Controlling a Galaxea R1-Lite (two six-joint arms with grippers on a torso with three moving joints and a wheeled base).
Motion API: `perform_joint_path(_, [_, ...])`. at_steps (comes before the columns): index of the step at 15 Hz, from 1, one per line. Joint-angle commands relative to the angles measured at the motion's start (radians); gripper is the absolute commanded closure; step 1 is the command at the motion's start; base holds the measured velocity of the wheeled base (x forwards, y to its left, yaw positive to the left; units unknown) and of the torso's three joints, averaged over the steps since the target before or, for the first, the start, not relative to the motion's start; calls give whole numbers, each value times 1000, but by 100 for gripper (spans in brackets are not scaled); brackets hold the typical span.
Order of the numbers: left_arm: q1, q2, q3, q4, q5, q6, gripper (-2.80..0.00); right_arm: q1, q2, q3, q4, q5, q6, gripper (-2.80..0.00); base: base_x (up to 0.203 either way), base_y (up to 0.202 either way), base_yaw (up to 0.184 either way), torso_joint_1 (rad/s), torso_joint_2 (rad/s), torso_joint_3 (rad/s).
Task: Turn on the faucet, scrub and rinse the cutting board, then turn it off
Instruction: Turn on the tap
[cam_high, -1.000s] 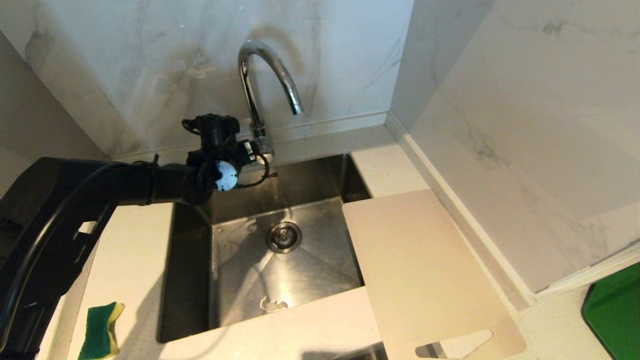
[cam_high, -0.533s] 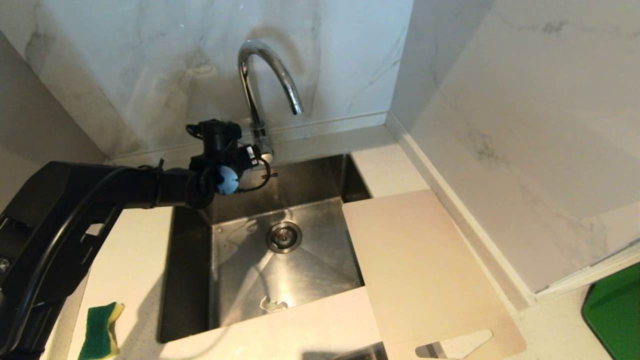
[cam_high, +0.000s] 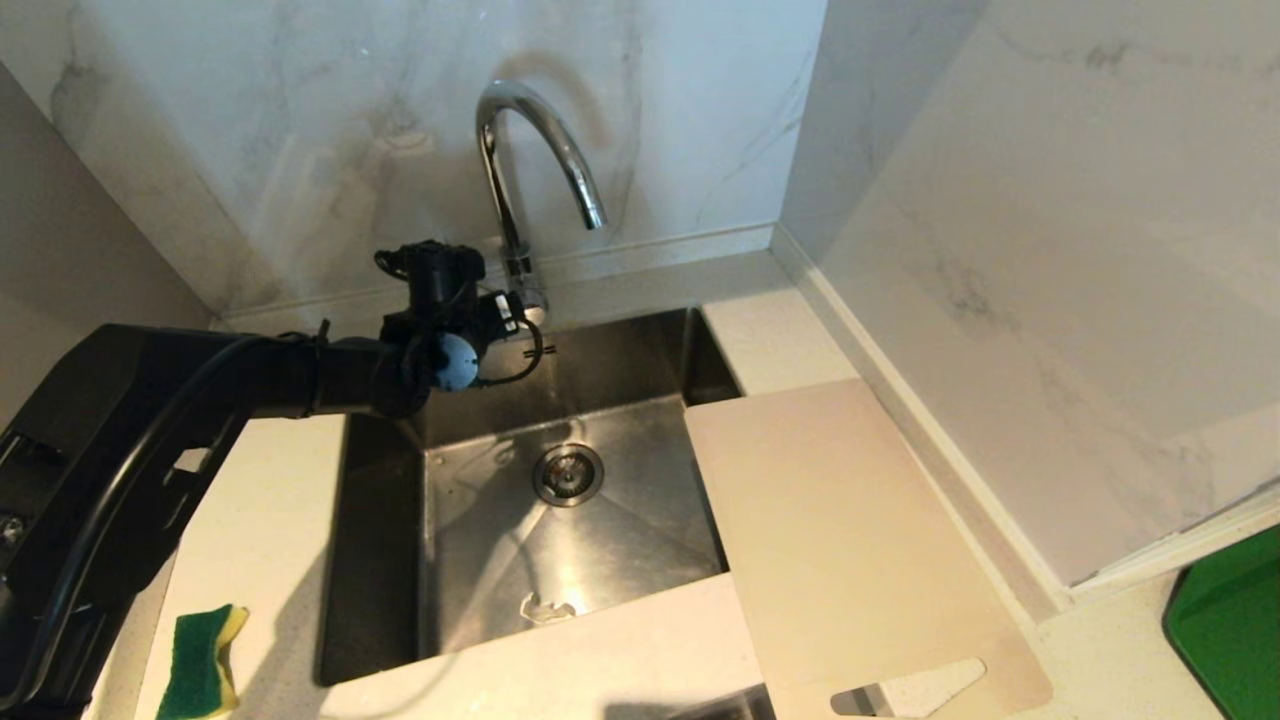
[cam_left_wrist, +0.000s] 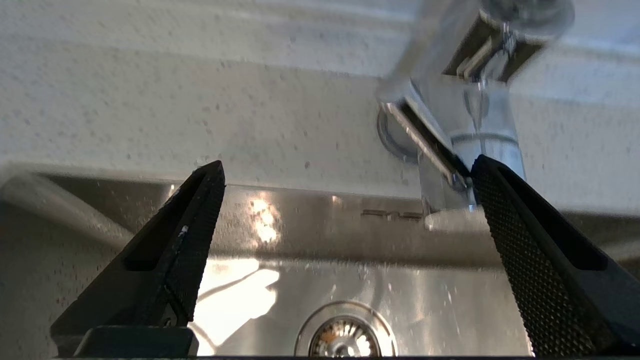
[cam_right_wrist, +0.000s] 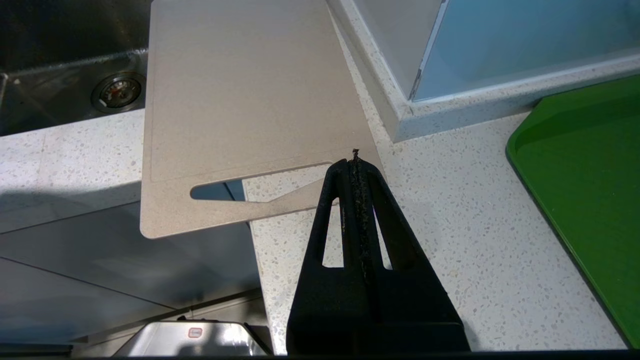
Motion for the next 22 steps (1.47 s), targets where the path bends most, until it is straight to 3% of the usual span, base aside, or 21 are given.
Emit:
perform_joint_path(1, [1, -2, -3, -42, 3, -1, -280, 0, -2, 1, 0, 0, 0, 0, 0, 0, 0, 0, 0, 0])
perform_joint_path(10, [3, 58, -3, -169, 45, 109, -280, 0, -2, 2, 0, 0, 0, 0, 0, 0, 0, 0, 0, 0])
perform_joint_path(19, [14, 33, -1, -112, 102, 108, -280, 0, -2, 0, 0, -1, 0, 0, 0, 0, 0, 0, 0, 0])
perform_joint_path(22, [10, 22, -1, -6, 115, 65, -280, 0, -2, 2, 0, -1, 0, 0, 0, 0, 0, 0, 0, 0])
